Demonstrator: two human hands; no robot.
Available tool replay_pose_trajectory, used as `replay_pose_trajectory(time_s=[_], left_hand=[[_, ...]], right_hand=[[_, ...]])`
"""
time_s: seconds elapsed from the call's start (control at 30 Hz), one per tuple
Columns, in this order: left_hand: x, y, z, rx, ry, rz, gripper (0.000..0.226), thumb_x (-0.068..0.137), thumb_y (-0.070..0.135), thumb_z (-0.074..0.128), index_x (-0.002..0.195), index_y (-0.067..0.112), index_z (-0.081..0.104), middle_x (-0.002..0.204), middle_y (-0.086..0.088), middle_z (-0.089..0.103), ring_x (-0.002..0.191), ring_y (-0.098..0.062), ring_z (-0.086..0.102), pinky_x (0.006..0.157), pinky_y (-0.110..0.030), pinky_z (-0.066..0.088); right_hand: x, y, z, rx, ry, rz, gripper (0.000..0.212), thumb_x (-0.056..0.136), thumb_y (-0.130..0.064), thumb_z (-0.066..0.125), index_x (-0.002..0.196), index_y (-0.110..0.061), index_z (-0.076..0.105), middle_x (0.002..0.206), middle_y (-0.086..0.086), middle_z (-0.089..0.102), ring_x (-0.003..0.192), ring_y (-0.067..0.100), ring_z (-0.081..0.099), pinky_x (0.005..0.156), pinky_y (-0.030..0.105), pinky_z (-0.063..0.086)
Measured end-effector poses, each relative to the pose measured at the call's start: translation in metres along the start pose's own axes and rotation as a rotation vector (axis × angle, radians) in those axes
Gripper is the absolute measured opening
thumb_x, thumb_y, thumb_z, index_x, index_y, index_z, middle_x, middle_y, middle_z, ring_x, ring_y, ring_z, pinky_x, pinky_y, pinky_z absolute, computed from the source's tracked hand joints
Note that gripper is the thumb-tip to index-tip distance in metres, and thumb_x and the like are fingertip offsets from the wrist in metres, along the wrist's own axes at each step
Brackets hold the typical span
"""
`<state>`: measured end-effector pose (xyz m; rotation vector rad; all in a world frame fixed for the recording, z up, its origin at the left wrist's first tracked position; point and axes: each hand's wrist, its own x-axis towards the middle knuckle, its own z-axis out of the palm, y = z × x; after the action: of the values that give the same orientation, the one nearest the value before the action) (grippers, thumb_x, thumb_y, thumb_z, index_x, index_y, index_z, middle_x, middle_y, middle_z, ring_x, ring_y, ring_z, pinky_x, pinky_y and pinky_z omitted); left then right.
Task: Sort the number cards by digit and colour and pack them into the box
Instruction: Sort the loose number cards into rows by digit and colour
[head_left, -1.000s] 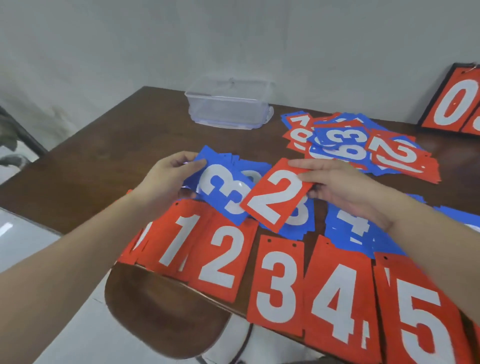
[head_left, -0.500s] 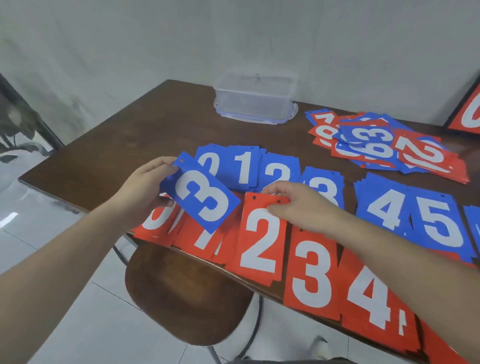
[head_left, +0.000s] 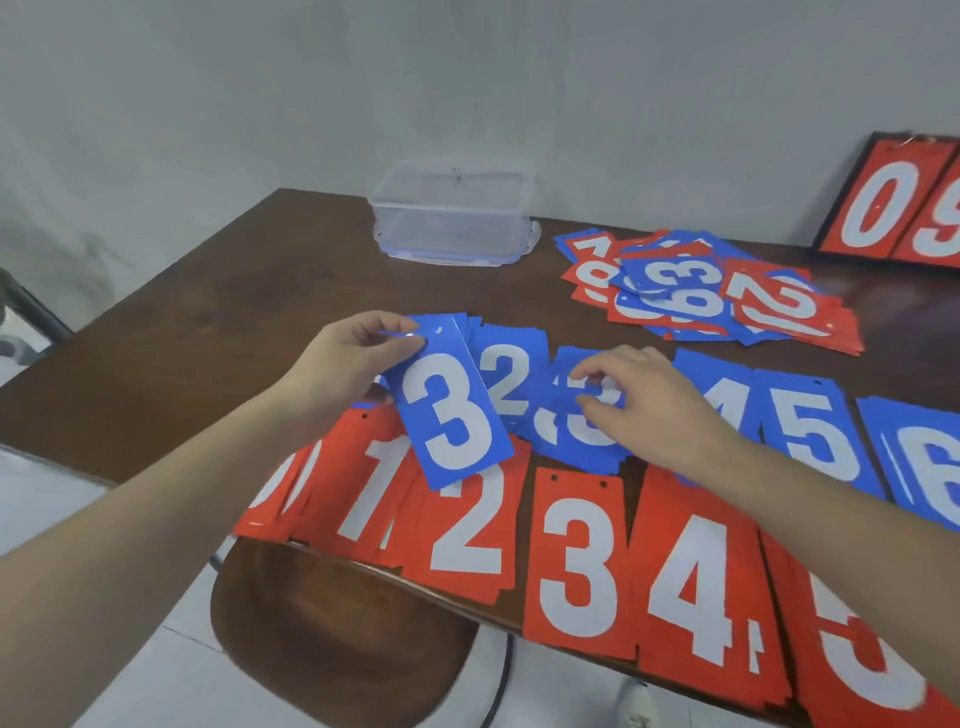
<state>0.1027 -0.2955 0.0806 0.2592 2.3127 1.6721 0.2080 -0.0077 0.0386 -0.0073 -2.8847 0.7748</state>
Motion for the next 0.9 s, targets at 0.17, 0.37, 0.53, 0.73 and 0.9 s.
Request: replay_pose_trajectory(time_s=[0.17,0.37,0.53,0.73,0.9], left_hand=[[0.040,0.033,0.080,0.141,-0.130,0.129,0.004,0.095,0.022,0.068,0.094,0.024,0.071,0.086,0.010,0.074,0.073,-0.006,0.064,0.050,-0.022,0.050],[0.089,0.046,0.154,0.434,-0.318,0.213,0.005,0.094,0.028,0.069,0.097,0.024,0.071,0.101,0.012,0.070,0.081,0.002,0.064,0.063,-0.016,0.051],[0.117,0.024,0.169,0.911,-0.340,0.301,0.010,0.090,0.031,0.072,0.100,0.029,0.071,0.108,0.009,0.062,0.105,-0.014,0.060,0.093,-0.034,0.051],[0.138,0.038,0.179,0.940,-0.228,0.443,0.018,0.093,0.032,0.068,0.110,0.030,0.069,0.126,0.008,0.056,0.119,-0.016,0.051,0.106,-0.037,0.042],[0.153,0.048,0.210,0.733,-0.172,0.418,0.013,0.096,0.025,0.062,0.107,0.027,0.068,0.113,0.012,0.057,0.106,-0.009,0.054,0.088,-0.025,0.042]], right_hand=[[-0.011,0.058,-0.034,0.100,0.041,0.133,0.016,0.093,-0.029,0.066,0.106,-0.039,0.063,0.100,-0.016,0.062,0.092,-0.006,0.048,0.076,0.016,0.037],[-0.024,0.101,-0.060,0.177,0.087,0.240,0.021,0.094,-0.021,0.062,0.106,-0.037,0.062,0.099,-0.018,0.062,0.088,-0.004,0.051,0.073,0.014,0.037],[-0.027,0.136,-0.079,0.195,0.133,0.292,0.020,0.095,-0.021,0.062,0.108,-0.036,0.064,0.102,-0.016,0.065,0.089,-0.010,0.052,0.073,0.015,0.039],[-0.014,0.174,-0.098,0.198,0.178,0.321,0.016,0.097,-0.019,0.062,0.108,-0.030,0.066,0.092,-0.016,0.061,0.078,-0.010,0.053,0.063,0.008,0.040],[0.008,0.200,-0.113,0.186,0.173,0.355,0.014,0.100,-0.025,0.060,0.109,-0.035,0.063,0.100,-0.017,0.059,0.087,-0.002,0.055,0.068,0.012,0.039]])
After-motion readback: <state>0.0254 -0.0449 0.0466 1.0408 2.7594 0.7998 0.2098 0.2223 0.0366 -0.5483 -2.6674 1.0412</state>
